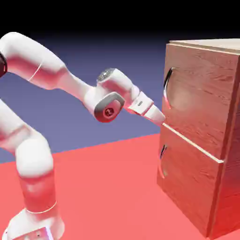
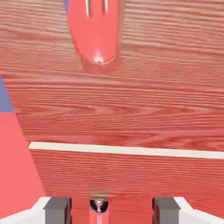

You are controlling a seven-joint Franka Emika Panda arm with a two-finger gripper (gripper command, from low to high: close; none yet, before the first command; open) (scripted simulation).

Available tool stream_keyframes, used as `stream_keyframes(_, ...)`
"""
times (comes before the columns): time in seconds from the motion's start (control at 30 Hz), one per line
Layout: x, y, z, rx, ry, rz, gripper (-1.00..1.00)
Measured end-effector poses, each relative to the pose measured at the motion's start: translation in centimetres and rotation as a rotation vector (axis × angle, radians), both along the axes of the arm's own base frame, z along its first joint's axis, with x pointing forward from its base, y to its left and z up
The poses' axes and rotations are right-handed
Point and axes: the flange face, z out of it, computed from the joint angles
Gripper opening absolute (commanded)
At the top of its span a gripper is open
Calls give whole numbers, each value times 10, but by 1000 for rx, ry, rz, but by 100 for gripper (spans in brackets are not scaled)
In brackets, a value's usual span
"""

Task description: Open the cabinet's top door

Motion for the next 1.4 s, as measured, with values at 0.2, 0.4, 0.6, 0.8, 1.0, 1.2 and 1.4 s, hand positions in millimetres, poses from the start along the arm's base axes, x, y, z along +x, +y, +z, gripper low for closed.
stream_keyframes(0.2,4,-14,-100,137,285,-76,0)
stream_keyframes(0.4,-17,-30,-190,199,536,-187,0)
stream_keyframes(0.6,-51,-55,-254,194,713,-329,0)
stream_keyframes(0.8,-83,-91,-284,139,781,-490,0)
stream_keyframes(1.0,-99,-129,-278,55,720,-634,0)
stream_keyframes(1.2,-93,-156,-241,-34,533,-721,0)
stream_keyframes(1.4,-69,-160,-177,-105,242,-715,0)
